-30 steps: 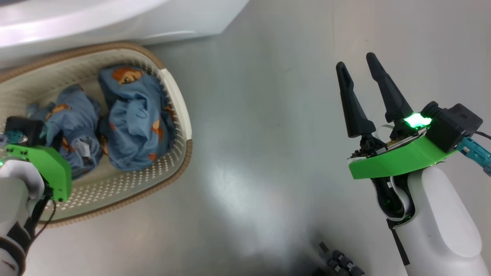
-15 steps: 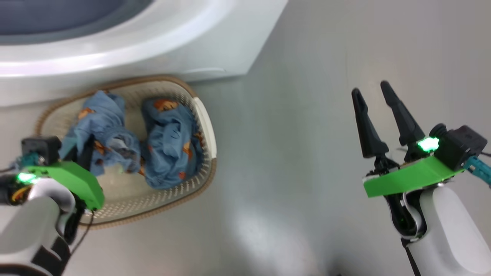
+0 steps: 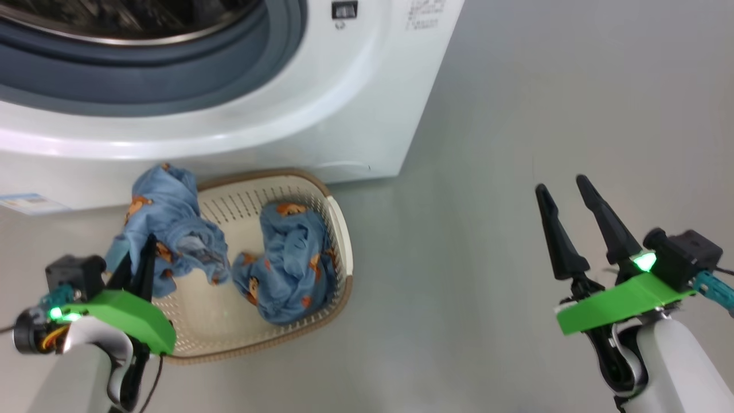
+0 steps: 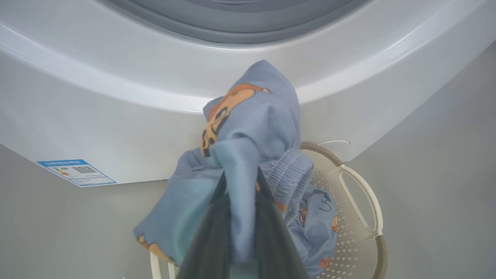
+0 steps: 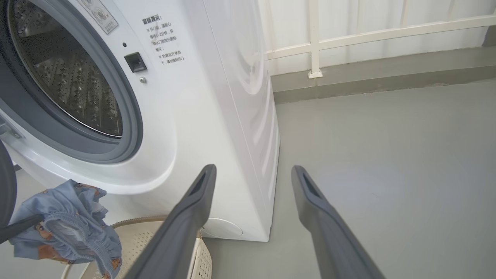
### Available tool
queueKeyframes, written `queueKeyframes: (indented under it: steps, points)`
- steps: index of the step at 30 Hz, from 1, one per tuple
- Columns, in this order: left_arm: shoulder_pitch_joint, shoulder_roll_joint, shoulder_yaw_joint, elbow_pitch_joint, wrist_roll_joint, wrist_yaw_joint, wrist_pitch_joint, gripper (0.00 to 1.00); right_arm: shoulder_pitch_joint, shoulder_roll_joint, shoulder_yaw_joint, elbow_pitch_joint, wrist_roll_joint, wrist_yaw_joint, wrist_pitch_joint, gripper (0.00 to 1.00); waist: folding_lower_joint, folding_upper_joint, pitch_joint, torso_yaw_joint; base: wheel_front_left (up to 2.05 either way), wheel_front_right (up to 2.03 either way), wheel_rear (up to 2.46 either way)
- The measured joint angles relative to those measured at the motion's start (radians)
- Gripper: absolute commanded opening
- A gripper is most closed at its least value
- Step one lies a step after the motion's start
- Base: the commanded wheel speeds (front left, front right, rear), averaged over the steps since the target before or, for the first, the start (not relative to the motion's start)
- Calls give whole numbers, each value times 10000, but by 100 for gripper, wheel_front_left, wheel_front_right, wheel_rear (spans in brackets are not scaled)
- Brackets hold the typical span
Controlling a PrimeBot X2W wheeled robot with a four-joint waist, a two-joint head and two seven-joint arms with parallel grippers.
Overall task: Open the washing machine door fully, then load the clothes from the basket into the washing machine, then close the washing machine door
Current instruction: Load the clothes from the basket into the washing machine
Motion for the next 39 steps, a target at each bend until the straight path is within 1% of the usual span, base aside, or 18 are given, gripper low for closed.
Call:
queueKeyframes:
  steps: [4, 6, 11, 19, 24, 32, 39]
  points:
    - [581, -293, 723, -596, 606, -44, 0, 0, 354, -113, -159, 15, 35, 0, 0, 100, 0, 0, -491, 109, 0, 0, 0]
    - [818, -416, 1060, -907, 819, -136, 0, 0, 514, -157, -203, 19, 36, 0, 0, 100, 0, 0, -716, 161, 0, 0, 0]
    - [1444, -736, 1722, -1680, 1302, -221, 0, 0, 1001, -199, -399, 35, 50, 0, 0, 100, 0, 1, -1262, 282, 0, 0, 0]
    - [2525, -1133, 2324, -2874, 1716, -303, 0, 0, 1891, -244, -694, 40, 65, 0, 0, 100, 0, 0, -2061, 503, 0, 0, 0]
    - [3253, -1202, 2700, -3799, 1741, -305, 0, 0, 2099, -249, -821, 27, 65, 0, 0, 100, 0, 0, -2393, 604, 0, 0, 0]
    - [4556, -1503, 3212, -5275, 1977, -305, 0, 0, 2514, -257, -1028, 4, 65, 0, 0, 100, 0, 0, -2741, 716, 0, 0, 0]
    - [5249, -1789, 3544, -5994, 2107, -305, 0, 0, 2631, -245, -1114, -23, 65, 0, 0, 100, 0, 1, -2771, 783, 0, 0, 0]
